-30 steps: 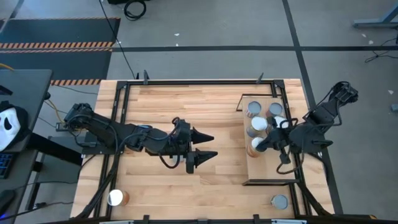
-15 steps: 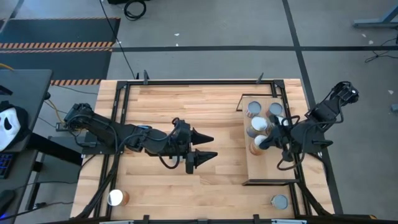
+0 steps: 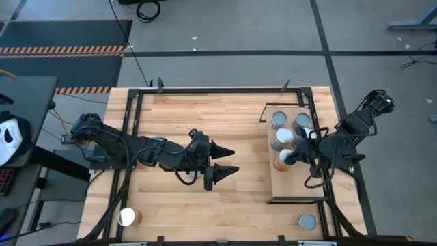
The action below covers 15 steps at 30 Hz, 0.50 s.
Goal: Pick and place cans onto a shelf
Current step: Put the top canned corn on the shelf
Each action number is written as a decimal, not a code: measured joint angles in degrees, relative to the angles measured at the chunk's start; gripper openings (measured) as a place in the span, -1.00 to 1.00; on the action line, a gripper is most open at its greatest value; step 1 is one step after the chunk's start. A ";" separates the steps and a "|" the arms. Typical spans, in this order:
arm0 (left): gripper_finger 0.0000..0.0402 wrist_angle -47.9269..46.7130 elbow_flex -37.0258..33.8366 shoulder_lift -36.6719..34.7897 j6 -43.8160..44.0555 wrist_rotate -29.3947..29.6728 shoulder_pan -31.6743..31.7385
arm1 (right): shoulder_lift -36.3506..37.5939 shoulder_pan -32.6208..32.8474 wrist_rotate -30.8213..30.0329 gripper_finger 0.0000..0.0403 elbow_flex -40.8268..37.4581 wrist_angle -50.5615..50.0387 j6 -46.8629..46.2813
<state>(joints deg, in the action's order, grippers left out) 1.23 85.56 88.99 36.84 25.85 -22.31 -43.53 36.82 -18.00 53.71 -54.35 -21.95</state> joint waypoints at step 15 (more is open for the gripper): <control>0.73 -0.69 0.00 0.00 -0.02 0.00 -0.07 | -0.96 -1.07 -0.19 -0.96 -0.09 1.92 0.04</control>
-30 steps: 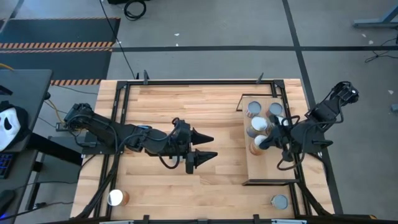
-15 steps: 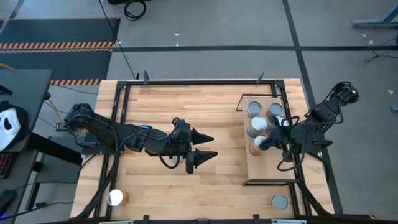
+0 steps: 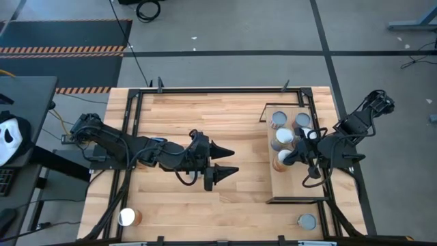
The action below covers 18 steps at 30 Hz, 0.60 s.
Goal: Pick and place cans onto a shelf
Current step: Put the top canned corn on the shelf
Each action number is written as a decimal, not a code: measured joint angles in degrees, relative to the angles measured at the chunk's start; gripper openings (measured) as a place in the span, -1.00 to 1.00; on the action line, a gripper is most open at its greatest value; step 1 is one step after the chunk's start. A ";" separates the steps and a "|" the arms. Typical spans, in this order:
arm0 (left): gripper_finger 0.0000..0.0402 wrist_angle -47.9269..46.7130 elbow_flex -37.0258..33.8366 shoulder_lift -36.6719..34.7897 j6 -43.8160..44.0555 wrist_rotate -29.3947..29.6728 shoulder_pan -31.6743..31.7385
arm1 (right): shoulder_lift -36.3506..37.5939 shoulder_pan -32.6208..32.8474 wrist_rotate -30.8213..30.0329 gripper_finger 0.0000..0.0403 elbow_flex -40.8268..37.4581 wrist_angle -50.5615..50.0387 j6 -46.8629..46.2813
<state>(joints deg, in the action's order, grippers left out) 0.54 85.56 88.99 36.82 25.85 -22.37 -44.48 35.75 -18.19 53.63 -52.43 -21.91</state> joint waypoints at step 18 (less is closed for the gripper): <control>0.73 0.01 0.00 0.00 -2.87 -0.13 -0.51 | 0.58 -0.02 -0.23 -0.96 1.38 -2.30 0.59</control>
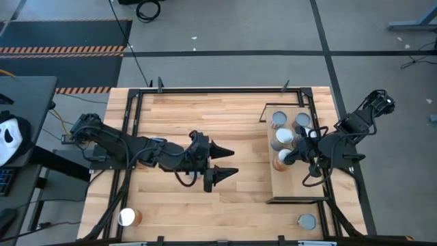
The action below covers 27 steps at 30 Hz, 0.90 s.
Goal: Pick and place cans onto a shelf
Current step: Put the top canned corn on the shelf, then put the canned corn on the shelf
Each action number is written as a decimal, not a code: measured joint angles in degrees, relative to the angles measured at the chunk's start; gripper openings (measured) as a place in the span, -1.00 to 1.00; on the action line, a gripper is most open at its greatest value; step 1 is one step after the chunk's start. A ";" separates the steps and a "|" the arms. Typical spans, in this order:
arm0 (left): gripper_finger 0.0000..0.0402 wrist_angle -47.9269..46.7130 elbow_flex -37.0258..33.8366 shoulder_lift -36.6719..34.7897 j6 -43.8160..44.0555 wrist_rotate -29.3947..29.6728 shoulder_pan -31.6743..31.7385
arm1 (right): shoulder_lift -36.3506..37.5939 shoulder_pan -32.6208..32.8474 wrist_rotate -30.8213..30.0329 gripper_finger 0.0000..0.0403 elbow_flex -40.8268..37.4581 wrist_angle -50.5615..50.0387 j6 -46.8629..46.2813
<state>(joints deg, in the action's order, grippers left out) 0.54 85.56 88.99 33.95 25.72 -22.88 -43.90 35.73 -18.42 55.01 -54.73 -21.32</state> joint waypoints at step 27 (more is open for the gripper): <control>0.73 -66.71 -2.58 -3.93 49.93 -60.78 -21.14 | -6.54 -5.79 -29.96 -0.95 19.25 33.23 24.69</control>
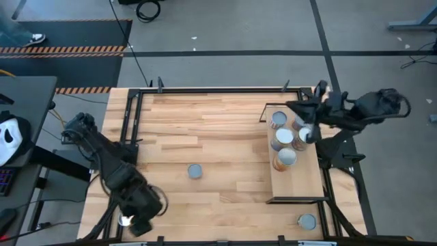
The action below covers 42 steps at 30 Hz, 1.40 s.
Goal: Pick and place cans onto a shelf
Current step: Put the canned corn on the shelf
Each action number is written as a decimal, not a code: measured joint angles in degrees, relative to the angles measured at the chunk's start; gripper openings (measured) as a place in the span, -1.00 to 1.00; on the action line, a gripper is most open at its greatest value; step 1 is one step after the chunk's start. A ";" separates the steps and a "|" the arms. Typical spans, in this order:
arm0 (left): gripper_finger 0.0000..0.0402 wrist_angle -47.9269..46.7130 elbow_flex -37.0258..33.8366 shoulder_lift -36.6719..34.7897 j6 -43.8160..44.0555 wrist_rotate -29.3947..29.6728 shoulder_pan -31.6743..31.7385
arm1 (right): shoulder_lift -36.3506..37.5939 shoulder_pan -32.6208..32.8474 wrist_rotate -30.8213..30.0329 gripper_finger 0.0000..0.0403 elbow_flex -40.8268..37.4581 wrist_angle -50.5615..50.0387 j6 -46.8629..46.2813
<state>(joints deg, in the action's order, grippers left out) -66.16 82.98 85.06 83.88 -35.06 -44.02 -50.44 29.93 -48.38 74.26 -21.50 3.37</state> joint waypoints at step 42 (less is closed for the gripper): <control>-0.63 16.41 -25.86 3.30 -21.09 26.60 -8.43 | -18.73 -11.02 0.56 -0.95 -0.11 20.42 -2.35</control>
<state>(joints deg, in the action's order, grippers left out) -49.76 57.12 88.36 62.79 -8.47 -52.45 -69.17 18.92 -47.82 74.15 -1.08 1.02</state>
